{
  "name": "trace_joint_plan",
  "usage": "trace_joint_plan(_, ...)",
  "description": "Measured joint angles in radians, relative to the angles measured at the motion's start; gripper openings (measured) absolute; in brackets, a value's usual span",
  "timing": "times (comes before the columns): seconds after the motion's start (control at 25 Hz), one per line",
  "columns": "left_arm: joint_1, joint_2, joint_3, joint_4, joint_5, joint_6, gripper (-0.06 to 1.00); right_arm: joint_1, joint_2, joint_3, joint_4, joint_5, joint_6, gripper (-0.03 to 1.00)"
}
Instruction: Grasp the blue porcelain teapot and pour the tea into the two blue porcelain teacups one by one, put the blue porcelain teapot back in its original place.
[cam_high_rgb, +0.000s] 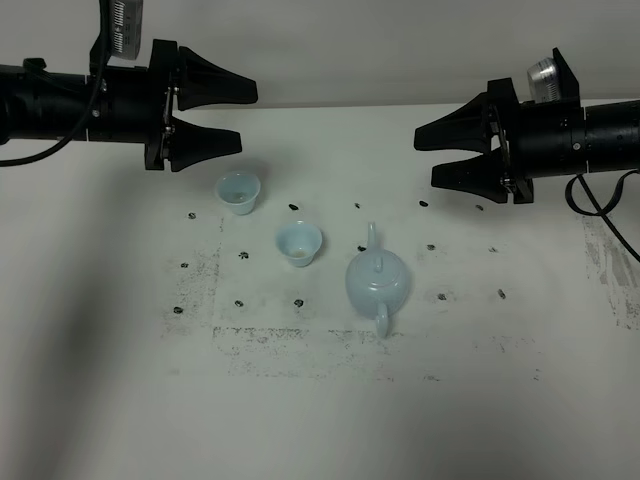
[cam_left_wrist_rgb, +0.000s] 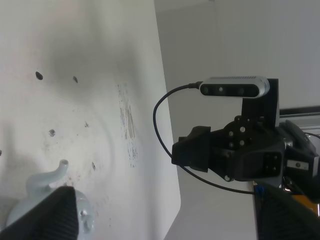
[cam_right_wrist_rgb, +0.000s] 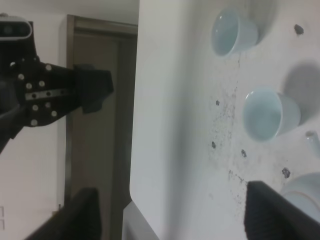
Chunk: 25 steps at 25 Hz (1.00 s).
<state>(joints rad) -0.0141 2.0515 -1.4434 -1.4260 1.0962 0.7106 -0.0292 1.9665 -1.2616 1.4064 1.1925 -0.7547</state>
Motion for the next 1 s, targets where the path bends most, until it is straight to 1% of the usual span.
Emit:
trace_joint_plan(0.08,0.007,-0.001,-0.001,0.002,-0.016,0.0,0.7,0.0,0.0,0.0,0.0,0.0,0.0,0.58)
trace_joint_plan(0.16,0.033,-0.007,-0.005,0.015,-0.039,-0.002,0.7,0.0,0.0,0.0,0.0,0.0,-0.001,0.58)
trace_joint_plan(0.24,0.075,-0.013,-0.033,0.085,-0.061,-0.024,0.7,0.0,0.0,0.0,0.0,0.0,-0.001,0.58)
trace_joint_plan(0.28,0.097,-0.015,-0.059,0.133,-0.069,-0.054,0.7,0.0,0.0,0.0,0.0,0.0,-0.001,0.58)
trace_joint_plan(0.32,0.116,-0.018,-0.09,0.206,-0.075,-0.097,0.7,0.0,0.0,0.0,0.0,0.0,-0.001,0.58)
trace_joint_plan(0.44,0.157,-0.021,-0.191,0.45,-0.073,-0.237,0.7,0.0,0.0,0.0,0.0,0.0,-0.001,0.58)
trace_joint_plan(0.52,0.168,-0.022,-0.261,0.637,-0.064,-0.326,0.7,0.0,0.0,0.0,0.0,0.0,-0.001,0.58)
trace_joint_plan(0.56,0.171,-0.022,-0.288,0.717,-0.056,-0.374,0.7,0.0,0.0,0.0,0.0,0.0,-0.001,0.58)
trace_joint_plan(0.64,0.171,-0.022,-0.341,0.901,-0.027,-0.453,0.7,0.0,0.0,0.0,-0.002,0.0,-0.001,0.58)
trace_joint_plan(0.68,0.171,-0.022,-0.359,0.98,-0.005,-0.487,0.7,0.0,0.0,0.0,-0.004,0.0,-0.001,0.58)
trace_joint_plan(0.76,0.171,-0.024,-0.389,1.087,0.047,-0.531,0.7,0.0,0.0,0.0,-0.016,0.0,-0.001,0.58)
trace_joint_plan(0.8,0.171,-0.025,-0.396,1.126,0.069,-0.54,0.7,0.0,0.0,0.0,-0.021,0.0,-0.001,0.58)
trace_joint_plan(0.88,0.171,-0.029,-0.399,1.172,0.095,-0.547,0.7,0.0,0.0,0.0,-0.03,0.001,-0.001,0.58)
trace_joint_plan(1.0,0.171,-0.029,-0.4,1.217,0.097,-0.547,0.7,0.0,0.0,0.0,-0.044,0.001,-0.001,0.58)
